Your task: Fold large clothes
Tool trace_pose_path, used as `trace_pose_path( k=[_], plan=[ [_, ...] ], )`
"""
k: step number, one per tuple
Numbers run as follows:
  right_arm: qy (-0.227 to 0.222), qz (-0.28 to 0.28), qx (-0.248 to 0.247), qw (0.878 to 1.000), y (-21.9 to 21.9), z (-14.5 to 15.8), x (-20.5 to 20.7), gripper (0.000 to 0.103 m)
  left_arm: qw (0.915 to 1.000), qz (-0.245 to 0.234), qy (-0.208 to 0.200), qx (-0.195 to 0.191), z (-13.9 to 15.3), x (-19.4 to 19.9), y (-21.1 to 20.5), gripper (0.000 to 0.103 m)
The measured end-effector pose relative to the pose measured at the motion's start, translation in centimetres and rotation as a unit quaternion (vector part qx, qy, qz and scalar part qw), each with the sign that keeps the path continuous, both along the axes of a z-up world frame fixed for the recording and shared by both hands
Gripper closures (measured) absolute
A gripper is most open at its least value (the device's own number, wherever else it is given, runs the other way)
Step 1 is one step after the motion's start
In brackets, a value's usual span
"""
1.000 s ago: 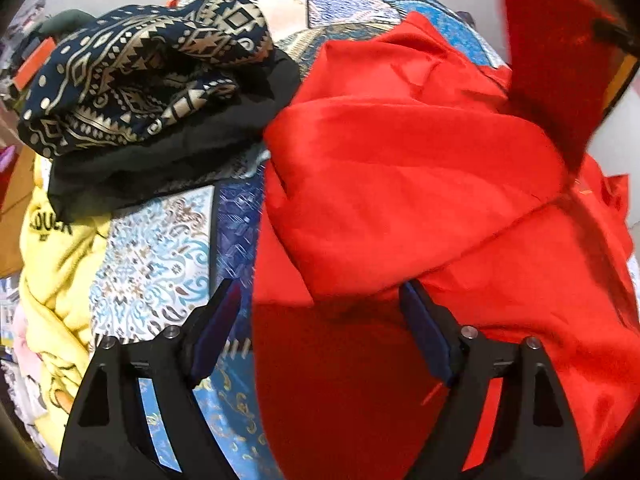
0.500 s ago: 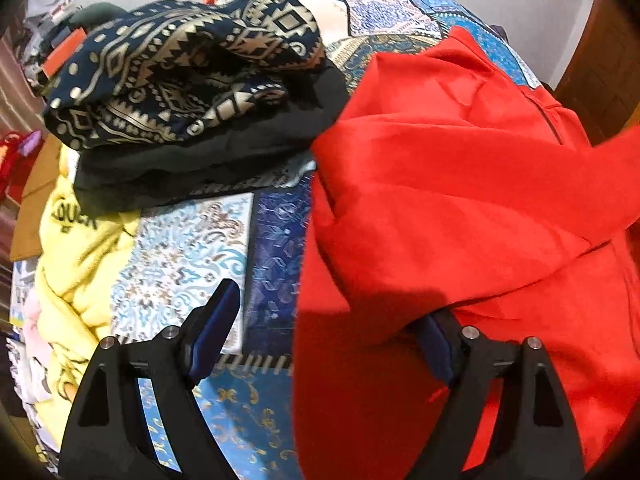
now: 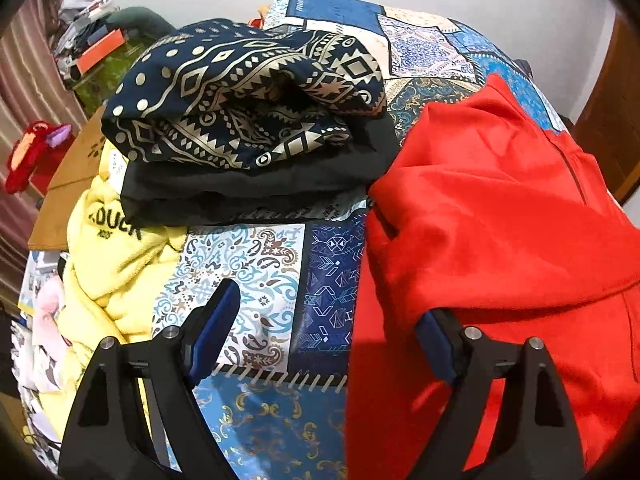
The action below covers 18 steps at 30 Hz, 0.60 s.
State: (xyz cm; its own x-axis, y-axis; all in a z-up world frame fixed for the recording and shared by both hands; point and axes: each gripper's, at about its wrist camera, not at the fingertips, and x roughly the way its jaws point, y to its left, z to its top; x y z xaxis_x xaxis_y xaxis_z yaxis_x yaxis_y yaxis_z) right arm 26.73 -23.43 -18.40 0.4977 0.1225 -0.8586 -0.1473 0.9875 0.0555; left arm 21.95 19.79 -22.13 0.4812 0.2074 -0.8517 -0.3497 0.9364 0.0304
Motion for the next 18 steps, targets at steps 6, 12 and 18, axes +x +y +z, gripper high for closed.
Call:
trace_pose_path(
  k=[6, 12, 18],
  plan=[
    [0.043, 0.011, -0.009, 0.999, -0.2, -2.2, -0.8, 0.097, 0.9998, -0.009, 0.017, -0.005, -0.7, 0.0, -0.7, 0.019],
    [0.042, 0.031, -0.019, 0.998, -0.2, -2.0, -2.4, 0.096, 0.9991, -0.021, 0.033, -0.019, -1.3, -0.9, -0.8, 0.019],
    [0.045, 0.033, -0.035, 0.998, -0.7, -1.0, -3.5, 0.088, 0.9983, -0.043, 0.025, -0.031, 0.3, -2.2, -1.5, 0.019]
  ],
)
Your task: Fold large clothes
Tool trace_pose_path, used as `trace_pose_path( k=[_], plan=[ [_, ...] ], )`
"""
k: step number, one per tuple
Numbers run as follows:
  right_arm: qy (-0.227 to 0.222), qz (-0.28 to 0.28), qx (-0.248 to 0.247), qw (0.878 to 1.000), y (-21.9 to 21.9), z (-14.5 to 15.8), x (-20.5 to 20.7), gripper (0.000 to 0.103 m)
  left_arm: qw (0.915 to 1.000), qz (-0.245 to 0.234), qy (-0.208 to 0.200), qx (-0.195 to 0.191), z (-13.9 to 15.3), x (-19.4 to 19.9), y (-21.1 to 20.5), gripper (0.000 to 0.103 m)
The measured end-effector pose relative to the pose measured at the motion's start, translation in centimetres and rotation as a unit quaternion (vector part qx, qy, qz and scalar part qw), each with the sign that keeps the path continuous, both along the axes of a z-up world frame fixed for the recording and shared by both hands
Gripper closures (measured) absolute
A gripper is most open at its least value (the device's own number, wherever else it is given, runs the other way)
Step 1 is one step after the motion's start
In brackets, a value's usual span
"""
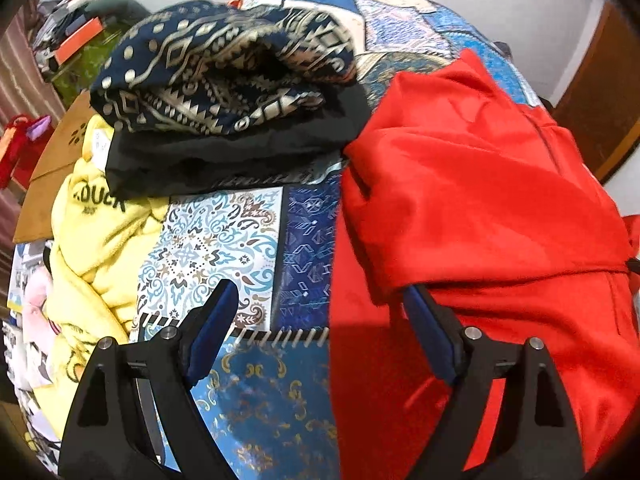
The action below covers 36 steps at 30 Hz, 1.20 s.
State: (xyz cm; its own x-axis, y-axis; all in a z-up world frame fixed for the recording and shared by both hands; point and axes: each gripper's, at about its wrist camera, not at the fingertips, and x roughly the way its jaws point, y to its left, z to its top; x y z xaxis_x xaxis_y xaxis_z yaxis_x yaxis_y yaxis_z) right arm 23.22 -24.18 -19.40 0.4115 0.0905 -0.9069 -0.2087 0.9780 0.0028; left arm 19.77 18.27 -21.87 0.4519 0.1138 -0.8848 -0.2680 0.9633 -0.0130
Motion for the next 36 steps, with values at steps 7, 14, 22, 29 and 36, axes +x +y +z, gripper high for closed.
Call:
trace_pose_path(
  k=[7, 14, 22, 29, 36],
  plan=[
    [-0.02, -0.025, 0.0, 0.999, -1.9, 2.3, -0.5, 0.086, 0.9979, -0.035, -0.051, 0.017, 4.7, 0.2, -2.4, 0.019],
    [-0.06, -0.102, 0.036, 0.992, -6.2, 4.8, 0.2, 0.054, 0.9924, -0.06, -0.107, 0.011, 8.8, 2.7, -5.7, 0.019],
    [-0.041, -0.185, 0.07, 0.979, -12.0, 3.5, 1.2, 0.053, 0.9872, -0.107, -0.117, -0.013, 9.4, 6.6, -10.9, 0.019],
    [0.041, -0.257, 0.138, 0.956, -16.1, -2.1, 2.3, 0.053, 0.9865, -0.133, -0.091, -0.028, 6.9, 8.4, -14.2, 0.019],
    [0.06, -0.319, 0.213, 0.922, -18.5, -5.1, 3.6, 0.053, 0.9888, -0.13, -0.064, -0.036, 4.7, 9.1, -14.6, 0.019]
  ],
)
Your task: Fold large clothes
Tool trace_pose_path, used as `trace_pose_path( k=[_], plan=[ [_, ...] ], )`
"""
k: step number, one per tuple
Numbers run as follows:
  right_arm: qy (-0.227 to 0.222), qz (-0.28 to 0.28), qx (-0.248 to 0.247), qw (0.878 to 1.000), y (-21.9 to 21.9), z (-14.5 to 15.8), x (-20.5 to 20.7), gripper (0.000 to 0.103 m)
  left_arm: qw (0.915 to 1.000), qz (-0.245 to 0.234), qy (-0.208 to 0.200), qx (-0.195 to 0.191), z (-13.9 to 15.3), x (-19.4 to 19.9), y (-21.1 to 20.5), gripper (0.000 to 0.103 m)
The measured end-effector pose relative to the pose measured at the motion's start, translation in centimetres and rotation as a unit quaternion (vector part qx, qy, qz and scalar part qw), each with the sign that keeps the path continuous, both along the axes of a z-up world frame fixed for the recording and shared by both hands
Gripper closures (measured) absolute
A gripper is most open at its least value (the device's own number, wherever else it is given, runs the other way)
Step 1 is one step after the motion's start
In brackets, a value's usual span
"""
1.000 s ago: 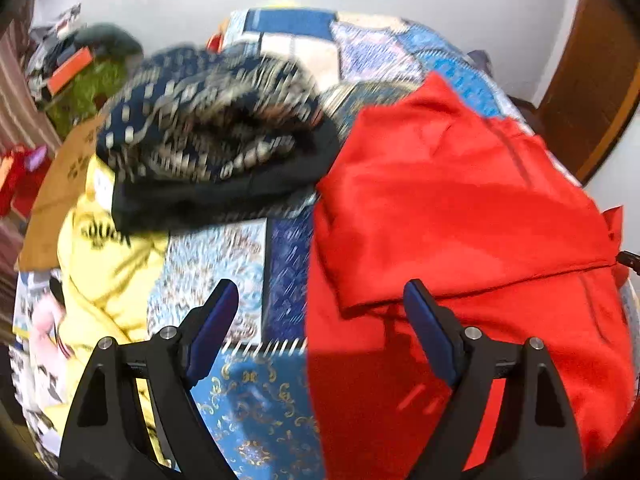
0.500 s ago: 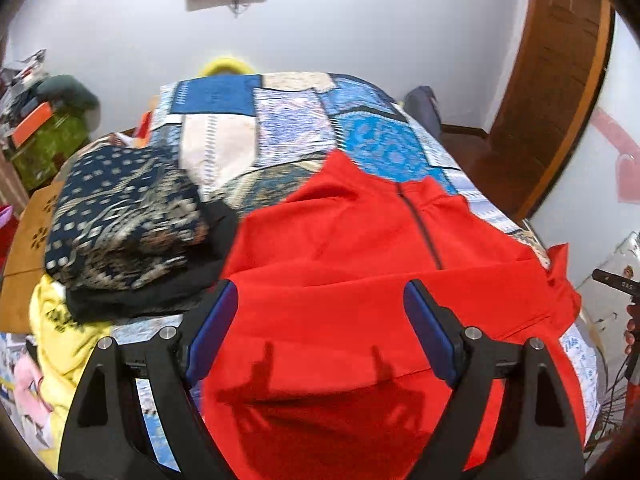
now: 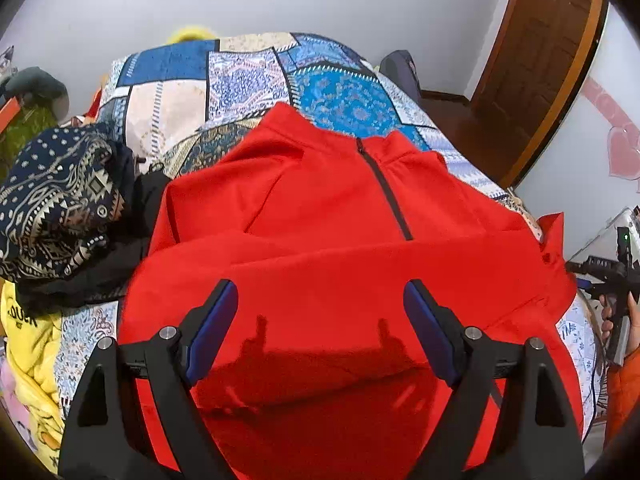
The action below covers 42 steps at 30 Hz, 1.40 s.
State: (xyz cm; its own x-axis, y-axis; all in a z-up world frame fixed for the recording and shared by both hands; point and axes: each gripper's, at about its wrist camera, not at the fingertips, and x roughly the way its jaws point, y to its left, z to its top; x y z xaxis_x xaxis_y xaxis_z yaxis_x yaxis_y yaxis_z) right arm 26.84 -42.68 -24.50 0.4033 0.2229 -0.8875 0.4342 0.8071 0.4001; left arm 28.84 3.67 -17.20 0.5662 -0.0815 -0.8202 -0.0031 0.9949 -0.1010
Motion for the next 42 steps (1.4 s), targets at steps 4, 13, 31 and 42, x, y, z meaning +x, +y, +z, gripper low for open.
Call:
trace_pose_path(
  k=[4, 13, 31, 42],
  plan=[
    [-0.001, -0.02, 0.007, 1.0, -0.3, -0.6, 1.6, 0.052, 0.9999, 0.01, 0.009, -0.007, -0.6, 0.0, 0.7, 0.019],
    [-0.028, 0.009, -0.071, 0.997, 1.1, 1.3, 2.8, 0.094, 0.9995, 0.026, 0.015, -0.003, -0.9, -0.9, 1.7, 0.019],
    [-0.276, 0.153, -0.142, 0.938, 14.1, 20.4, -1.4, 0.095, 0.9997, 0.008, -0.023, -0.006, 1.1, -3.1, 2.3, 0.019],
    [-0.195, 0.357, -0.106, 0.907, 26.9, 14.1, -0.4, 0.095, 0.9992, 0.009, -0.037, -0.007, 1.6, -5.4, 4.1, 0.019]
  ],
)
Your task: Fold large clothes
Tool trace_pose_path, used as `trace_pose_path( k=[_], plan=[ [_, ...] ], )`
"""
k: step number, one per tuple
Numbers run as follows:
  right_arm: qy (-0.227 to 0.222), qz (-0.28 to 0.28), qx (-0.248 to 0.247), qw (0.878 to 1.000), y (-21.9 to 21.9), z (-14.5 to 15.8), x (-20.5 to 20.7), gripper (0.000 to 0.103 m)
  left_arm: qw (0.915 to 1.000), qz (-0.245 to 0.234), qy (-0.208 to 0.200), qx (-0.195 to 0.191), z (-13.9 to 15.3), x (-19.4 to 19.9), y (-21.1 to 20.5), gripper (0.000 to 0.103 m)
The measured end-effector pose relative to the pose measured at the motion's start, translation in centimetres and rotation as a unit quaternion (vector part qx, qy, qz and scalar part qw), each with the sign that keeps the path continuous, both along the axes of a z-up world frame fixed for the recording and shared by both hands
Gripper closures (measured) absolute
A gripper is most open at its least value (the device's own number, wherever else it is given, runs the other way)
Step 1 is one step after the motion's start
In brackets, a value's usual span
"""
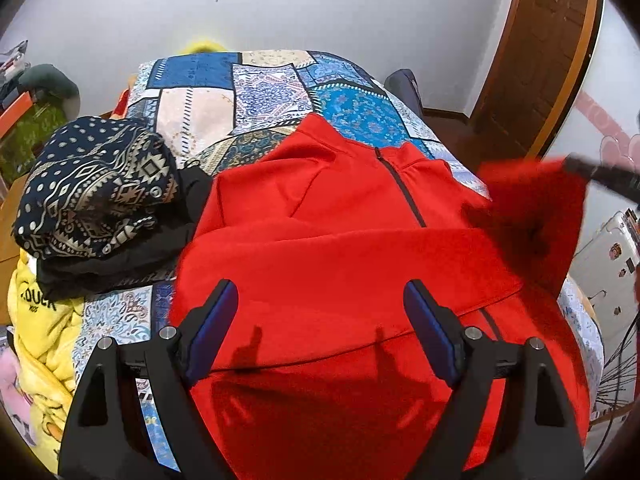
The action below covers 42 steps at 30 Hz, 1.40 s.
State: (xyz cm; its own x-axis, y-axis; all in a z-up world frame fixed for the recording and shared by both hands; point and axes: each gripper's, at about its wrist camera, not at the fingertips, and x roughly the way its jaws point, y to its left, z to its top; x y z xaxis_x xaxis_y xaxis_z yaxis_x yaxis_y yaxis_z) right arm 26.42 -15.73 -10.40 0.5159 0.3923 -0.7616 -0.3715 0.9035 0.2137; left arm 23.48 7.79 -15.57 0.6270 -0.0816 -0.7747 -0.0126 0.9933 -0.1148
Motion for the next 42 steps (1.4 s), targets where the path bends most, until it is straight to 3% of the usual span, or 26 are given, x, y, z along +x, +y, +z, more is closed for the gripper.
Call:
trace_pose_path(
  k=[6, 10, 14, 19, 21, 25, 29, 35, 38, 42],
  plan=[
    [0.095, 0.074, -0.072, 0.99, 5.2, -7.9, -1.2, 0.095, 0.9999, 0.006, 0.015, -0.003, -1.0, -0.8, 1.1, 0.019],
    [0.128, 0.092, -0.103, 0.982, 6.2, -10.1, -2.2, 0.094, 0.9996, -0.003, 0.029, 0.004, -1.7, -0.6, 0.8, 0.019],
    [0.121, 0.096, -0.127, 0.98, 5.5, -9.4, -2.9, 0.08, 0.9992, -0.021, 0.03, 0.014, -1.4, 0.0, -0.5, 0.019],
    [0.076, 0.074, -0.128, 0.986, 3.5, -7.1, -4.1, 0.066, 0.9976, -0.059, 0.014, 0.034, 0.2, 1.0, -3.5, 0.019],
    [0.058, 0.051, -0.119, 0.99, 1.4, -6.0, -4.6, 0.065, 0.9953, -0.083, 0.006, 0.049, 1.0, 1.6, -5.5, 0.019],
    [0.033, -0.003, -0.12, 0.992, -2.3, -4.5, -5.3, 0.065, 0.988, -0.135, -0.011, 0.075, 2.2, 3.0, -10.0, 0.019],
    [0.01, -0.058, -0.138, 0.989, -6.2, -4.0, -6.1, 0.065, 0.9812, -0.18, -0.004, 0.07, 2.2, 4.6, -14.3, 0.018],
    [0.028, -0.124, -0.117, 0.985, -10.6, -4.9, -6.1, 0.065, 0.9673, -0.241, 0.023, 0.076, 0.3, 7.0, -20.9, 0.018],
    [0.043, -0.149, -0.095, 0.983, -11.8, -5.7, -6.0, 0.065, 0.9559, -0.28, 0.048, 0.076, -1.2, 7.6, -24.0, 0.018],
    [0.061, -0.173, -0.062, 0.981, -13.5, -6.8, -6.5, 0.065, 0.9381, -0.321, 0.07, 0.11, -4.1, 8.1, -27.7, 0.019]
  ],
)
